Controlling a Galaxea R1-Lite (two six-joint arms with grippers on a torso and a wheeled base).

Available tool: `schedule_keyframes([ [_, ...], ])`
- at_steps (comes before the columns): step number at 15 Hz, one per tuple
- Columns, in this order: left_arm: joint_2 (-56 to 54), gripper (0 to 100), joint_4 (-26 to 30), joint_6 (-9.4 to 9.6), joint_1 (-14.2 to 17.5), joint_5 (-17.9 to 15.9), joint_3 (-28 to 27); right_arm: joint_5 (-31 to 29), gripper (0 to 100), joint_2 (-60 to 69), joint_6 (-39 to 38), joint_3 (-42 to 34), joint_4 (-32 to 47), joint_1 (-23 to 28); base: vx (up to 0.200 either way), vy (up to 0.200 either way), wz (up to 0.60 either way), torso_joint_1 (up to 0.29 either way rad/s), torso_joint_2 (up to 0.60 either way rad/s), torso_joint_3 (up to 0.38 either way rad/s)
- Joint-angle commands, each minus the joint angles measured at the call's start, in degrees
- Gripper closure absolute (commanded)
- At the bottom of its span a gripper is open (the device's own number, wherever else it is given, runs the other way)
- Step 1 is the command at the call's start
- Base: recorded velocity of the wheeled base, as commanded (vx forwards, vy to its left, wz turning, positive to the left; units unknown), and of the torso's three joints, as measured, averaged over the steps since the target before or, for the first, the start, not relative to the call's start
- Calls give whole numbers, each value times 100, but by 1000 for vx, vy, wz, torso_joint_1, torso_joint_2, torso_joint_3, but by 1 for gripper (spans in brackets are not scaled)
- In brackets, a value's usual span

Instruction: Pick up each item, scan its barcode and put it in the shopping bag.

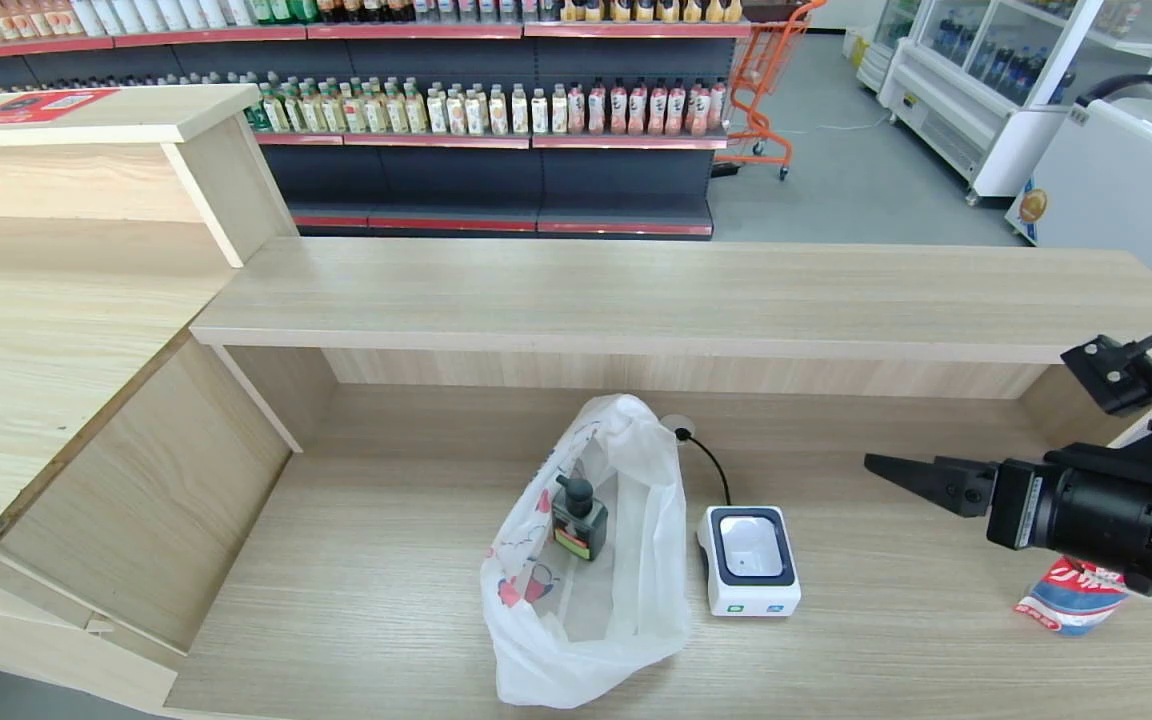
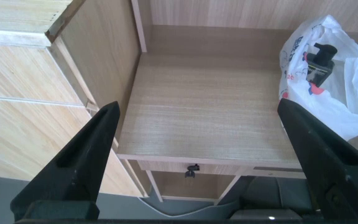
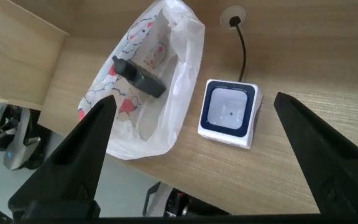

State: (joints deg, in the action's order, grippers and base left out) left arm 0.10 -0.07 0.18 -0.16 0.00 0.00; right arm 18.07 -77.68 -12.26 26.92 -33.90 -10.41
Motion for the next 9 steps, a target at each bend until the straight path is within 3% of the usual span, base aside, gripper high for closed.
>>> schedule_keyframes([
  [1,-1,0,-1,-1,-2,0,0,-5,0,-10,-30,-64,-2,13,0,0,0,0,0,0],
  [2,-1,0,-1,-1,-2,0,0,-14,0,-2,-30,-90,-2,22,0,0,0,0,0,0],
  [7,-1,0,-1,-27,-2,9,0,-14,0,209,-444,-283,77,232,0,-200,0,1,5,4],
  [9,-1,0,-1,-18,-2,9,0,-14,0,429,-646,-283,481,268,0,-200,0,2,2,5],
])
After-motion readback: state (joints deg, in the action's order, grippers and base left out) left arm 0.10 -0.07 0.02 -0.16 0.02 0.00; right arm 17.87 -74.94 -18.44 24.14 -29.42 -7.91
